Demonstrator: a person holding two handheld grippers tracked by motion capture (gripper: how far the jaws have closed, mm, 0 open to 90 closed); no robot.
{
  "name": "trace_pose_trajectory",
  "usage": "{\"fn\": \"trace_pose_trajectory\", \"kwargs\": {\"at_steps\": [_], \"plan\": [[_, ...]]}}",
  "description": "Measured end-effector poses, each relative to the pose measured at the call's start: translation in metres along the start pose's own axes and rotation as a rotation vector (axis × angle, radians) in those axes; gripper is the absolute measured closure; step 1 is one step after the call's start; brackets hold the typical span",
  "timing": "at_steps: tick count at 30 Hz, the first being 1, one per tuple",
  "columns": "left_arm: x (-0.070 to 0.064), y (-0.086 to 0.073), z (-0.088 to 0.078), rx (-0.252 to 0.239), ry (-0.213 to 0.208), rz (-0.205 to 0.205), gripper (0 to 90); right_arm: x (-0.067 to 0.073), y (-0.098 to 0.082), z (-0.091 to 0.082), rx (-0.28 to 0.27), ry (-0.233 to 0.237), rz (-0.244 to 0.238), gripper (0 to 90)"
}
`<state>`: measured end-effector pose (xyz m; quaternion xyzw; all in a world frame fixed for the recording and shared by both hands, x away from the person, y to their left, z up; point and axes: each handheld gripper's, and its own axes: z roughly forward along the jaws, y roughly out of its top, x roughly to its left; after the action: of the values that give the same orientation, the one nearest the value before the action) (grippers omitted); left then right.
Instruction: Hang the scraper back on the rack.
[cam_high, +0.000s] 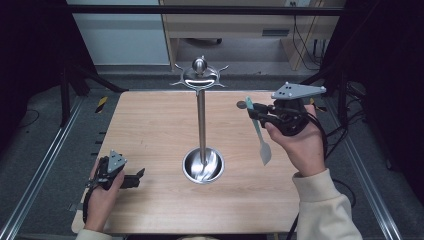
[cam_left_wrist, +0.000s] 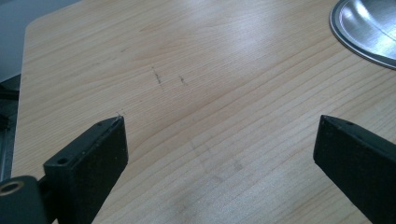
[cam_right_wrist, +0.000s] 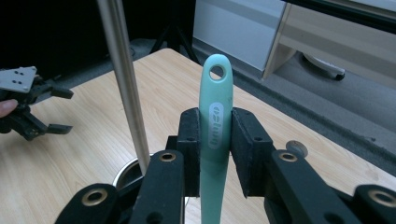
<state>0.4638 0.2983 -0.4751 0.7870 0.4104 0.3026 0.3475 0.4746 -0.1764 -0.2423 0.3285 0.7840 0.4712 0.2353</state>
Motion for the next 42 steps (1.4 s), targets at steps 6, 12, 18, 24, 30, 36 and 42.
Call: {"fn": "trace_pose_trajectory", "kwargs": {"at_steps": [6,12,18,24,30,36,42], "plan": [[0.001,0.000,-0.003,-0.015,0.009,-0.006,2.8,0.004,0.001,-0.005,-0.026,0.009,-0.007,74.2],[0.001,0.000,-0.003,-0.019,0.008,-0.006,2.8,0.007,0.002,-0.008,-0.046,0.022,-0.009,74.2],[0.001,0.001,-0.003,-0.020,0.007,-0.007,2.8,0.011,0.005,-0.008,-0.063,0.031,-0.021,74.2],[0.001,0.000,-0.003,-0.020,0.007,-0.006,2.8,0.014,0.006,-0.012,-0.086,0.044,-0.021,74.2],[0.001,0.001,-0.003,-0.021,0.007,-0.006,2.8,0.014,0.006,-0.017,-0.107,0.051,-0.017,74.2],[0.001,0.001,-0.003,-0.019,0.006,-0.005,2.8,0.017,0.007,-0.023,-0.117,0.050,-0.024,74.2],[0.000,0.000,-0.004,-0.021,0.008,-0.005,2.8,0.020,0.009,-0.028,-0.142,0.063,-0.022,74.2]]}}
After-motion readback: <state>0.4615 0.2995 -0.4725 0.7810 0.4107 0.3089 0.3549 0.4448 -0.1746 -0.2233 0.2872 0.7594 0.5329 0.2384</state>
